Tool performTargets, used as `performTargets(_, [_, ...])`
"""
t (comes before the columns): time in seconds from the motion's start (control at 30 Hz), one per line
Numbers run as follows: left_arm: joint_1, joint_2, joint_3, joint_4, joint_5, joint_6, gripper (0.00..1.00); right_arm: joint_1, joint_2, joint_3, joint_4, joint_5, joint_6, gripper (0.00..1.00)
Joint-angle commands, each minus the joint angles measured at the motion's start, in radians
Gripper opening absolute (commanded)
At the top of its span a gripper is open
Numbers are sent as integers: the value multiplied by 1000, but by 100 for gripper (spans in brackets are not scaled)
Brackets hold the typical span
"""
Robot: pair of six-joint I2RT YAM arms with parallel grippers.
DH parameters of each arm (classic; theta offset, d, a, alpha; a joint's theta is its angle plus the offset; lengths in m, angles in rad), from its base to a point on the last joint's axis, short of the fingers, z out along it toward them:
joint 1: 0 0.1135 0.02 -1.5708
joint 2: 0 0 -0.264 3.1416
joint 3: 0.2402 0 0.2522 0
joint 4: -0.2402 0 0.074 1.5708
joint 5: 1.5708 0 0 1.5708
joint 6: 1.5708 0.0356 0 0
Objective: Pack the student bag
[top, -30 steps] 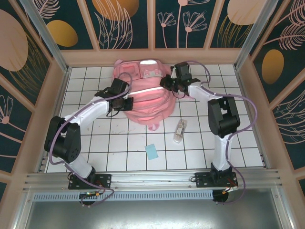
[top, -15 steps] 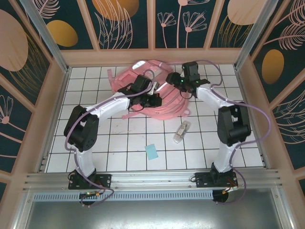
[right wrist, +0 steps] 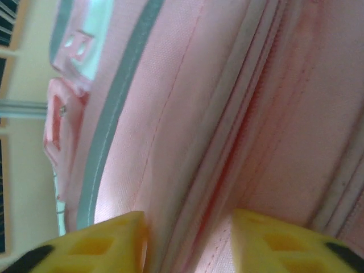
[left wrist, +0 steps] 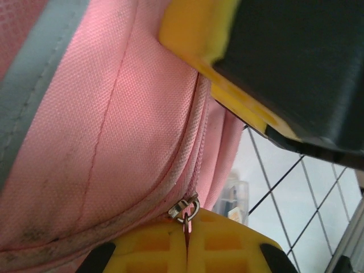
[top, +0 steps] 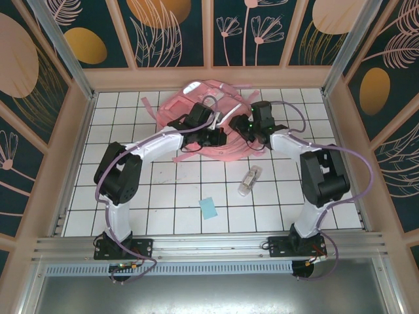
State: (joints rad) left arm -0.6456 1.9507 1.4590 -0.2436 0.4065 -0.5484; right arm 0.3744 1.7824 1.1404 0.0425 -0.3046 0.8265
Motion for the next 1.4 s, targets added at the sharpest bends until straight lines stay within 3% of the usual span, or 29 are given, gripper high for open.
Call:
performTargets(0.0, [-20, -58, -26, 60, 40, 5, 0, 28, 56, 23, 107, -53, 41, 15])
performTargets(0.07, [-20, -68, -45, 50, 14, 11, 0, 28, 56, 5, 135, -51, 46, 0])
performTargets(0.23, [11, -96, -86, -77, -264, 94, 0, 25, 14, -24, 119, -6, 14, 0])
performTargets(0.3, [75, -93, -116, -128, -355, 114, 0, 23, -2, -27, 110, -1, 0, 0])
performTargets(0.47, [254, -152, -223, -103, -351, 104, 0, 18, -14, -22, 91, 13, -26, 0])
performTargets(0.57, [269, -170, -212, -91, -389, 106, 0, 19, -8, -10, 100, -8, -36, 0])
performTargets(0.63, [270, -163, -195, -75, -344, 99, 1, 20, -4, 5, 103, -32, -46, 0])
performTargets(0.7, [267, -156, -184, -63, -269, 92, 25, 23, -15, 17, 91, -39, -55, 0])
performTargets(0.73, [266, -157, -183, -62, -255, 88, 38, 23, -25, 19, 82, -39, -59, 8])
performTargets(0.8, [260, -180, -187, -65, -260, 94, 56, 20, -59, 19, 46, -34, -78, 35])
performTargets(0.9, [238, -231, -185, -79, -316, 130, 62, 14, -126, 4, -29, 20, -111, 57])
performTargets(1.07, [129, -273, -115, -98, -475, 258, 64, -23, -235, -44, -160, 129, -157, 70])
performTargets(1.23, [53, -157, 31, -134, -438, 356, 63, -99, -298, -123, -250, 190, -173, 74])
performTargets(1.37, [-13, -7, 225, -264, -433, 428, 64, -157, -350, -209, -272, 185, -179, 74])
